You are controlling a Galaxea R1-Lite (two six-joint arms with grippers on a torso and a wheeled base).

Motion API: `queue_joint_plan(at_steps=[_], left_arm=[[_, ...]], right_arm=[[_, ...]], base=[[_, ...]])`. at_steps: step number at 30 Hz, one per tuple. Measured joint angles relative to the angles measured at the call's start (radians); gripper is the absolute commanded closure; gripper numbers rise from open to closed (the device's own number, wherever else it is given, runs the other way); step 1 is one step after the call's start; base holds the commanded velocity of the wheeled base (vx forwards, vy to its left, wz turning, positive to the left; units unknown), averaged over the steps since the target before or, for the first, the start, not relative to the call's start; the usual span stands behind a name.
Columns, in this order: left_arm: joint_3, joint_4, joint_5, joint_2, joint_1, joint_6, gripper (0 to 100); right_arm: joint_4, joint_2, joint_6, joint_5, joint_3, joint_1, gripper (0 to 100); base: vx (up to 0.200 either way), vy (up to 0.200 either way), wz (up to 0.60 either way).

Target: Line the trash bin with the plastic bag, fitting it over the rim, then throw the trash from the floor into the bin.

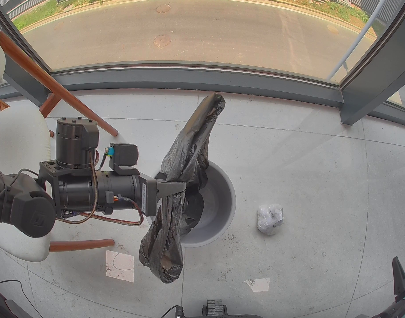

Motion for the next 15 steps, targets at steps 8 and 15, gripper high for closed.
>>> queue_joint_plan(at_steps=[8,15], left_arm=[[-0.001,0.025,0.030,0.003,-0.049,0.023,100],[-0.002,0.034,0.047,0.003,-0.084,0.031,100]], right_arm=[[-0.027,0.314,0.154,0.070,-0.191,0.104,0],[-0.039,0.645,0.272,0.106,-0.395,0.192,0]], base=[[0.000,0.000,0.00],[0.000,0.000,0.00]])
